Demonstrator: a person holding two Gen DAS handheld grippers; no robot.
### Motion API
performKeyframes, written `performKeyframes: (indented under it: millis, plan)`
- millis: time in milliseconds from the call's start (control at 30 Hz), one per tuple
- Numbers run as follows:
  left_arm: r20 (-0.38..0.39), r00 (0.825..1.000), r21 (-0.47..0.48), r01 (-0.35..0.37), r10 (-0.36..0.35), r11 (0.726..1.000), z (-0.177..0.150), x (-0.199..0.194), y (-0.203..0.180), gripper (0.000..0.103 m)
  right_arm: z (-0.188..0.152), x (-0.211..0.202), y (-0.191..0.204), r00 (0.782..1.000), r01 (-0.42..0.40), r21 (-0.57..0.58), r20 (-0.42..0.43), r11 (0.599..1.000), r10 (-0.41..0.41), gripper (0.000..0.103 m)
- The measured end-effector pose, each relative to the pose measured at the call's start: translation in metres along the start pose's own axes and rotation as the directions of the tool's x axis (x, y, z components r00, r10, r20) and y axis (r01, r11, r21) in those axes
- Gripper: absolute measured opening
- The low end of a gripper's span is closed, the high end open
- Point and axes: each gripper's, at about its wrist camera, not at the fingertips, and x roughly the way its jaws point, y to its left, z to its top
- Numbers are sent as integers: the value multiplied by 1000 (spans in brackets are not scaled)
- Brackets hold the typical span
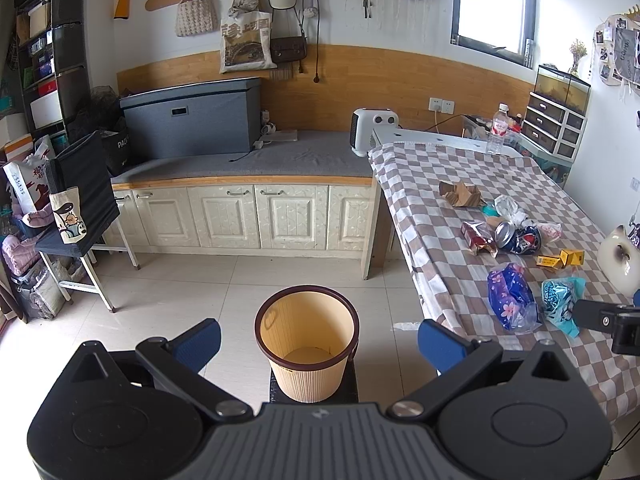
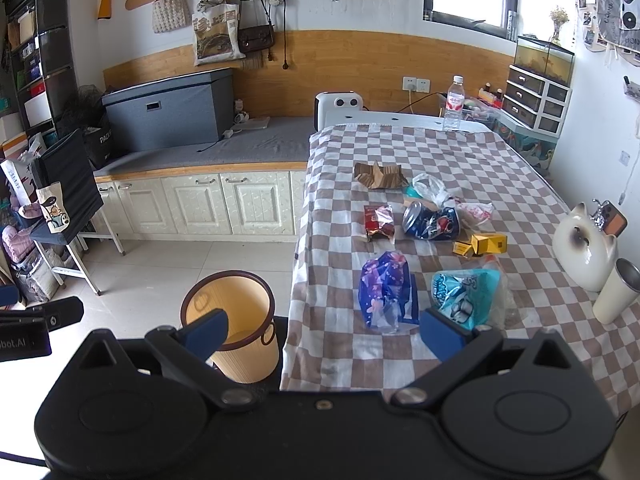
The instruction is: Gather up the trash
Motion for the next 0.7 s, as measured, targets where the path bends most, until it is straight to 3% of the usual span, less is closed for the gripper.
performKeyframes:
  millis: [700]
  plan:
    - [-2, 1000, -1, 2, -2, 1000, -1, 6, -11, 103, 0, -1, -1, 1000, 0, 1, -1, 1000, 0, 103]
